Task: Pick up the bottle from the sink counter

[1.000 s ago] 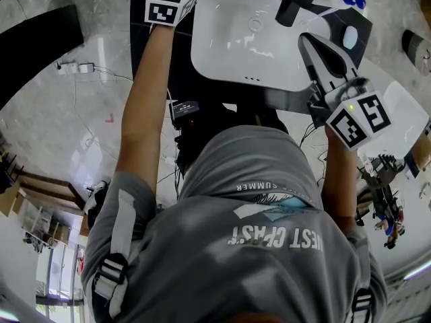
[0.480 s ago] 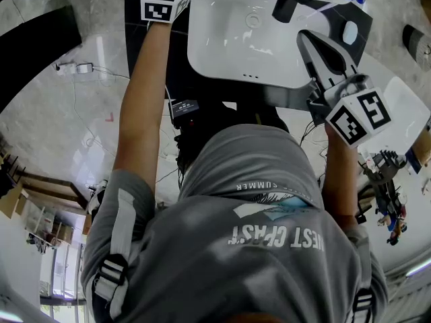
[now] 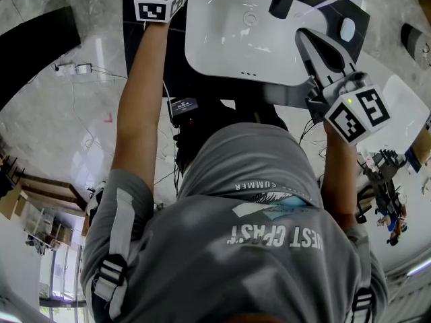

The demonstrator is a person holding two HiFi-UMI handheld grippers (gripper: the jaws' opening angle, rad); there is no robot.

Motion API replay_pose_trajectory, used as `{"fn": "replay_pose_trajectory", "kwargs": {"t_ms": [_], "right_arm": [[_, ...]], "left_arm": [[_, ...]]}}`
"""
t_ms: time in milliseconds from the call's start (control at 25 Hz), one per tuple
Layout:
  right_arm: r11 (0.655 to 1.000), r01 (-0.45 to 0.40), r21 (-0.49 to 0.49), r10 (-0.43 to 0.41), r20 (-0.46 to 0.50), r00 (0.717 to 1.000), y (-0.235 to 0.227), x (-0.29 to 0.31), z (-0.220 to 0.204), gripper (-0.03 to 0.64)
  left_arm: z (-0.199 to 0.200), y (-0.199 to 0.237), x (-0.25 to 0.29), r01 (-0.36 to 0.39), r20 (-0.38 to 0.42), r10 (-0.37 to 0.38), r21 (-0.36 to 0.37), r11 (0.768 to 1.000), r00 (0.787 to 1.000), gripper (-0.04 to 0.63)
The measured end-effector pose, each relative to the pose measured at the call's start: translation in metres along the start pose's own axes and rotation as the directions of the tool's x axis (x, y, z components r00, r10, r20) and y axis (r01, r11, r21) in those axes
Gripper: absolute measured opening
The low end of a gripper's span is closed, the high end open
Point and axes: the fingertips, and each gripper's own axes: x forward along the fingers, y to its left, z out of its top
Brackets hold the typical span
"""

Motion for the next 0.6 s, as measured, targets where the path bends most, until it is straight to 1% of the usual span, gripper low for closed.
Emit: {"fn": "replay_pose_trajectory", "kwargs": {"t_ms": [160, 480, 600], "right_arm": [[1.0, -0.012, -0.012, 0.012, 0.017, 1.0, 0.007, -0.002, 0.006, 0.002], [0.999, -0.036, -0.041, 0.038, 0.06, 0.998, 0.017, -0.009, 0.018, 0.002], [0.998, -0.04, -0.049, 0.043, 0.074, 0.996, 0.02, -0.015, 0.021, 0.002]], "left_arm": [[0.014, -0.006, -0.012, 0.008, 0.009, -0.008, 0.011, 1.0, 1.0, 0.348], [0.046, -0.01, -0.043, -0.007, 0.027, 0.006, 0.033, 0.999, 1.0, 0.348], [0.058, -0.017, -0.056, -0.006, 0.031, 0.005, 0.04, 0.999, 0.999, 0.348]]}}
